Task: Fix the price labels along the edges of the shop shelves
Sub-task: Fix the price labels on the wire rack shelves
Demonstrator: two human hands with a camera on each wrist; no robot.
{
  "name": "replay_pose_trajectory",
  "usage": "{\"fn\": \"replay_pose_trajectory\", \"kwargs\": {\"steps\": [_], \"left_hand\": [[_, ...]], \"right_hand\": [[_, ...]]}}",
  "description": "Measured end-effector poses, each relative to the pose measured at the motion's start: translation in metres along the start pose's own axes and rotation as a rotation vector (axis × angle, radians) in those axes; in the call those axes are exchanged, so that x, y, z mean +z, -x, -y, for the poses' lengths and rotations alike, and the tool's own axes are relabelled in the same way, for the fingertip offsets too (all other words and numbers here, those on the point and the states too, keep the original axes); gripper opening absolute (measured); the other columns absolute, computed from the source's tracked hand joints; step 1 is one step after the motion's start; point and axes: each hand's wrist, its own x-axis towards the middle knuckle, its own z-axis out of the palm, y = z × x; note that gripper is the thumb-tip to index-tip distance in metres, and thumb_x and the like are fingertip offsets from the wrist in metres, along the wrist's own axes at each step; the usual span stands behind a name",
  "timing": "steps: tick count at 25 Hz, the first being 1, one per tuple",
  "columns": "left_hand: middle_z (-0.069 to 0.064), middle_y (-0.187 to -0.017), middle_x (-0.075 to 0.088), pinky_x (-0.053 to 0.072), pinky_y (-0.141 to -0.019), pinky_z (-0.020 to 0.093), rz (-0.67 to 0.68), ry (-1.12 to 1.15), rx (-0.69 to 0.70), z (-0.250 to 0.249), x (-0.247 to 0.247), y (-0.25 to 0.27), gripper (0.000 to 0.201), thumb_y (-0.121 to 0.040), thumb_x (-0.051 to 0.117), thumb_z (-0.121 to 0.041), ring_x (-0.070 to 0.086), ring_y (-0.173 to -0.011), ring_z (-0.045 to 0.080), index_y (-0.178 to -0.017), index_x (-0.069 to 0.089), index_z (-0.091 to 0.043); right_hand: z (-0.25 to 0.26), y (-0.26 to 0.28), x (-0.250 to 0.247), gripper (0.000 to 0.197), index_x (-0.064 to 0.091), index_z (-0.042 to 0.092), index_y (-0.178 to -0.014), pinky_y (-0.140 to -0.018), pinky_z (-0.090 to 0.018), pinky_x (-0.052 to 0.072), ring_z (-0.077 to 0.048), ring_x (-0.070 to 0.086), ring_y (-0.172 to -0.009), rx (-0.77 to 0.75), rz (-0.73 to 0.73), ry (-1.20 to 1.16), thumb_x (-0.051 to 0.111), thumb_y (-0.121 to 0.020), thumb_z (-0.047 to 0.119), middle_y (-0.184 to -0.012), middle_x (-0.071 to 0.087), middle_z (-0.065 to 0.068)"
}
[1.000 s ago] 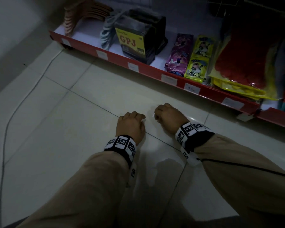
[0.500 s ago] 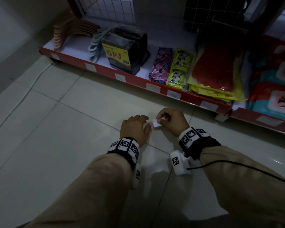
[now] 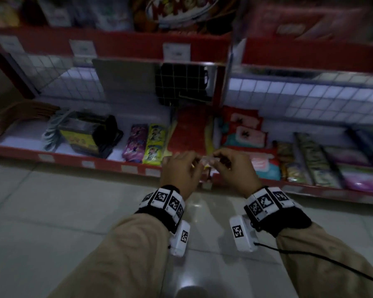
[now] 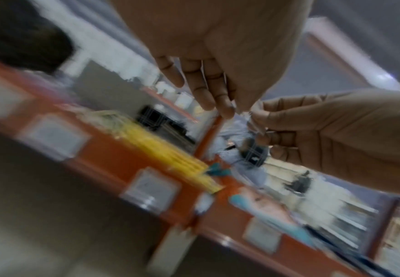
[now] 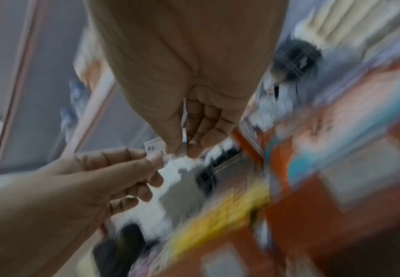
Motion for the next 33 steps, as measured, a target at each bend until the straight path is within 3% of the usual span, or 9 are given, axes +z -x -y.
{"fn": "replay_pose_trajectory", "kwargs": {"steps": [3,8,10,14,16,24,28,33], "left_hand": [[-0.003,-0.09,0.064,0.037,-0.081,0.037,-0.032,-0.126,0.122,-0.049,-0.013,-0.039,0.013,-0.088,0.055,-0.031,0.054,-0.092,0.025,-0.092,0.063,-0.022],[-0.002,-0.091,0.062,0.032,-0.081,0.035,-0.16,-0.115,0.361,-0.127,-0.055,-0.098,0.012,-0.088,0.056,-0.028,0.054,-0.09,0.023,-0.094,0.063,-0.02],[-0.001,-0.09,0.062,0.036,-0.079,0.036,-0.259,-0.096,0.444,-0.149,-0.07,-0.115,0.012,-0.085,0.059,-0.024,0.055,-0.089,0.024,-0.094,0.064,-0.018],[0.004,-0.105,0.057,0.039,-0.081,0.039,-0.307,-0.267,0.472,-0.168,-0.084,-0.133,0.026,-0.085,0.057,-0.031,0.049,-0.098,0.027,-0.106,0.062,-0.016],[0.003,-0.115,0.054,0.039,-0.085,0.039,-0.267,-0.364,0.465,-0.168,-0.086,-0.137,0.034,-0.085,0.055,-0.036,0.046,-0.104,0.026,-0.115,0.058,-0.019],[0.0,-0.118,0.055,0.036,-0.086,0.038,-0.281,-0.434,0.465,-0.166,-0.083,-0.144,0.039,-0.085,0.063,-0.039,0.046,-0.106,0.025,-0.12,0.055,-0.023],[0.001,-0.116,0.056,0.036,-0.086,0.041,-0.322,-0.446,0.508,-0.17,-0.084,-0.144,0.045,-0.079,0.069,-0.032,0.049,-0.105,0.027,-0.121,0.057,-0.023],[0.003,-0.109,0.064,0.042,-0.077,0.04,-0.382,-0.411,0.649,-0.169,-0.081,-0.141,0.033,-0.079,0.069,-0.019,0.056,-0.096,0.03,-0.112,0.069,-0.016]], "right_hand": [[0.015,-0.005,-0.071,0.009,0.064,0.016,-0.097,-0.06,-0.011,0.037,0.003,0.052,-0.062,-0.101,-0.172,0.143,0.062,-0.089,0.013,-0.081,0.062,0.007],[0.059,-0.022,-0.172,0.027,0.05,0.025,-0.113,-0.056,-0.017,0.034,0.0,0.05,-0.064,-0.203,-0.387,0.343,0.058,-0.088,0.022,-0.084,0.057,0.014],[0.072,-0.033,-0.196,0.029,0.05,0.022,-0.116,-0.062,-0.021,0.033,-0.005,0.047,-0.069,-0.231,-0.436,0.451,0.057,-0.088,0.02,-0.091,0.061,0.006],[0.076,-0.045,-0.208,0.038,0.05,0.02,-0.124,-0.064,-0.03,0.04,-0.03,0.06,-0.083,-0.137,-0.376,0.631,0.054,-0.086,0.019,-0.1,0.065,-0.011],[0.073,-0.043,-0.204,0.037,0.051,0.018,-0.122,-0.066,-0.035,0.045,-0.034,0.059,-0.083,-0.173,-0.375,0.677,0.053,-0.085,0.019,-0.098,0.064,-0.012],[0.068,-0.039,-0.194,0.038,0.056,0.018,-0.119,-0.069,-0.035,0.036,-0.03,0.059,-0.082,-0.195,-0.447,0.864,0.058,-0.08,0.017,-0.094,0.065,-0.004],[0.077,-0.043,-0.197,0.035,0.054,0.018,-0.116,-0.07,-0.036,0.038,-0.031,0.059,-0.086,-0.14,-0.394,0.736,0.056,-0.082,0.019,-0.098,0.065,-0.006],[0.092,-0.055,-0.212,0.021,0.055,0.019,-0.105,-0.07,-0.037,0.05,-0.027,0.059,-0.08,0.001,-0.282,0.532,0.056,-0.084,0.023,-0.092,0.066,-0.007]]}}
